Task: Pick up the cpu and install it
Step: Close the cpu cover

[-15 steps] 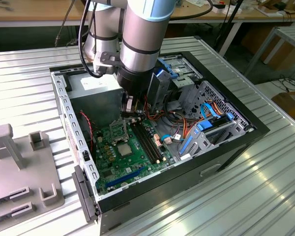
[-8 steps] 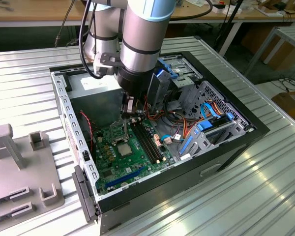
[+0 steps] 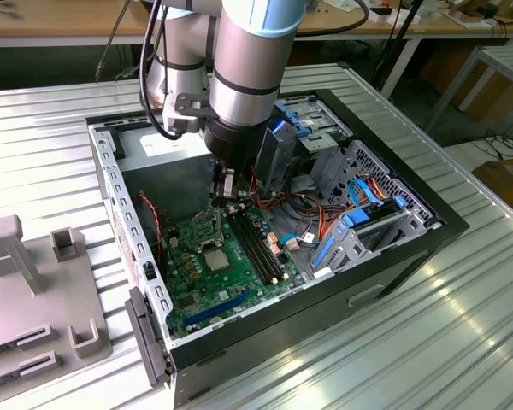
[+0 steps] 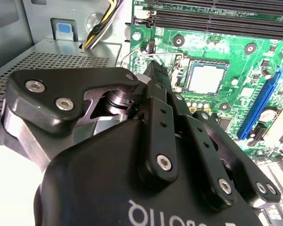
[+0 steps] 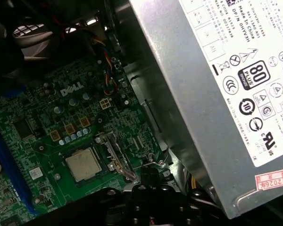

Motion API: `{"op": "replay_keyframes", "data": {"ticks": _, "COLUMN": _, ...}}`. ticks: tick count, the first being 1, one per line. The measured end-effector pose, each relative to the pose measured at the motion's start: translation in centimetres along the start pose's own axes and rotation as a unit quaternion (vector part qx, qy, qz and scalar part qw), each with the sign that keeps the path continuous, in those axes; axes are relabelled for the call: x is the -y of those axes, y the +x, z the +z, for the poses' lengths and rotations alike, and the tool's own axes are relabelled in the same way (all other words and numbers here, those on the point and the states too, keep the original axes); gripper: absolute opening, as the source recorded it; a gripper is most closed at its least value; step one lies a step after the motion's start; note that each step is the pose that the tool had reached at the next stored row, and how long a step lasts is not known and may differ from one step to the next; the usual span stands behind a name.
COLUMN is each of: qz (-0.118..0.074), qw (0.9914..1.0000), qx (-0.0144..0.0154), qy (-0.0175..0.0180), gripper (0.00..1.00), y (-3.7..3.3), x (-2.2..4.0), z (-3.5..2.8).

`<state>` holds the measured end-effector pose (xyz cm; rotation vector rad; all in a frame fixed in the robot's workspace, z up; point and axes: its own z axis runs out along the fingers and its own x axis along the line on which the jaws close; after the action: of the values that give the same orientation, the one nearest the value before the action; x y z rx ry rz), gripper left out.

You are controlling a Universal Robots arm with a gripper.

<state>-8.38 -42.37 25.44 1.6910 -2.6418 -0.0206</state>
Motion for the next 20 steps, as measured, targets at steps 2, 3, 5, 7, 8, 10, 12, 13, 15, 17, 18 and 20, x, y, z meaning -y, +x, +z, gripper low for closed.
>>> {"op": "replay_keyframes", "data": {"ticks": 2, "qz": -0.002, "qw": 1.0, "qx": 0.0, "qy": 0.0, "gripper": 0.11, "y": 0.01, "x": 0.0, "z": 0.0}}
{"op": "replay_keyframes", "data": {"ticks": 3, "qz": -0.006, "qw": 0.99998, "qx": -0.0001, "qy": 0.0, "gripper": 0.11, "y": 0.01, "x": 0.01, "z": 0.0}}
{"op": "replay_keyframes", "data": {"ticks": 5, "qz": -0.008, "qw": 0.99997, "qx": -0.0001, "qy": 0.0, "gripper": 0.11, "y": 0.03, "x": 0.01, "z": 0.0}}
{"op": "replay_keyframes", "data": {"ticks": 7, "qz": -0.008, "qw": 0.99997, "qx": -0.0001, "qy": 0.0, "gripper": 0.11, "y": 0.08, "x": 0.04, "z": 0.0}}
{"op": "replay_keyframes", "data": {"ticks": 8, "qz": -0.009, "qw": 0.99996, "qx": -0.0002, "qy": 0.0, "gripper": 0.11, "y": 0.46, "x": 0.21, "z": -0.02}}
{"op": "replay_keyframes", "data": {"ticks": 10, "qz": -0.011, "qw": 0.99994, "qx": -0.0002, "qy": 0.0, "gripper": 0.11, "y": 1.11, "x": 0.51, "z": -0.03}}
{"op": "replay_keyframes", "data": {"ticks": 12, "qz": -0.011, "qw": 0.99994, "qx": -0.0001, "qy": 0.0, "gripper": 0.11, "y": 1.17, "x": 0.54, "z": -0.02}}
{"op": "replay_keyframes", "data": {"ticks": 13, "qz": -0.011, "qw": 0.99994, "qx": -0.0001, "qy": 0.0, "gripper": 0.11, "y": 1.2, "x": 0.55, "z": -0.03}}
{"op": "replay_keyframes", "data": {"ticks": 15, "qz": -0.011, "qw": 0.99994, "qx": -0.0002, "qy": 0.0, "gripper": 0.11, "y": 1.25, "x": 0.58, "z": -0.03}}
{"op": "replay_keyframes", "data": {"ticks": 17, "qz": -0.011, "qw": 0.99994, "qx": -0.0001, "qy": 0.0, "gripper": 0.11, "y": 1.32, "x": 0.61, "z": -0.02}}
{"op": "replay_keyframes", "data": {"ticks": 18, "qz": -0.011, "qw": 0.99994, "qx": -0.0001, "qy": 0.0, "gripper": 0.11, "y": 1.35, "x": 0.62, "z": -0.03}}
{"op": "replay_keyframes", "data": {"ticks": 20, "qz": -0.011, "qw": 0.99994, "qx": -0.0002, "qy": 0.0, "gripper": 0.11, "y": 1.42, "x": 0.66, "z": -0.03}}
